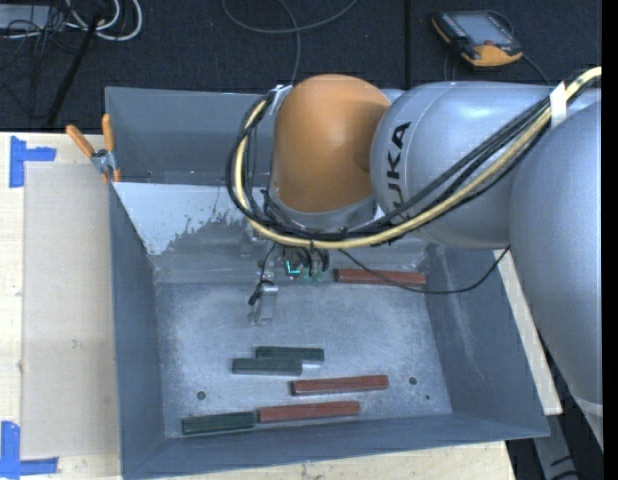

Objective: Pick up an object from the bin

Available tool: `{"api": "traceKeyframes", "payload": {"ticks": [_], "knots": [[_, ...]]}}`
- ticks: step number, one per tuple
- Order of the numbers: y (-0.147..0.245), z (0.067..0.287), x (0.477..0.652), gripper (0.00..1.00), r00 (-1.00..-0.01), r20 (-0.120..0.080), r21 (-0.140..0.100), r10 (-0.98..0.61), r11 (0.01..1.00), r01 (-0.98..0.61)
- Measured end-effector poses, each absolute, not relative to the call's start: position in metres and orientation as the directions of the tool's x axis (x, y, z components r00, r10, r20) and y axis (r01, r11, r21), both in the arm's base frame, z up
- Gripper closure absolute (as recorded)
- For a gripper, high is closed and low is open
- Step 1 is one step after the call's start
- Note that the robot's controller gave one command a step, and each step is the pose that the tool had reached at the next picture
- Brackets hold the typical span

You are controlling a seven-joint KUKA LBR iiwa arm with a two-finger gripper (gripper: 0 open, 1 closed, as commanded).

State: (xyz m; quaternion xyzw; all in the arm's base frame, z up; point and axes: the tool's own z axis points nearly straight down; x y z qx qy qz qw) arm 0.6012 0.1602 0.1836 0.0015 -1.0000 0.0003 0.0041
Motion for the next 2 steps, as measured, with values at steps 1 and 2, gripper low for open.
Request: {"api": "traceKeyframes", "payload": {"ticks": [1,2], "knots": [[0.160,0.188,0.603,0.00,-1.000,0.001,0.000,0.000,1.000,0.000],[0.140,0.152,0.591,0.00,-0.997,-0.004,0.001,-0.076,0.997,-0.076]]}}
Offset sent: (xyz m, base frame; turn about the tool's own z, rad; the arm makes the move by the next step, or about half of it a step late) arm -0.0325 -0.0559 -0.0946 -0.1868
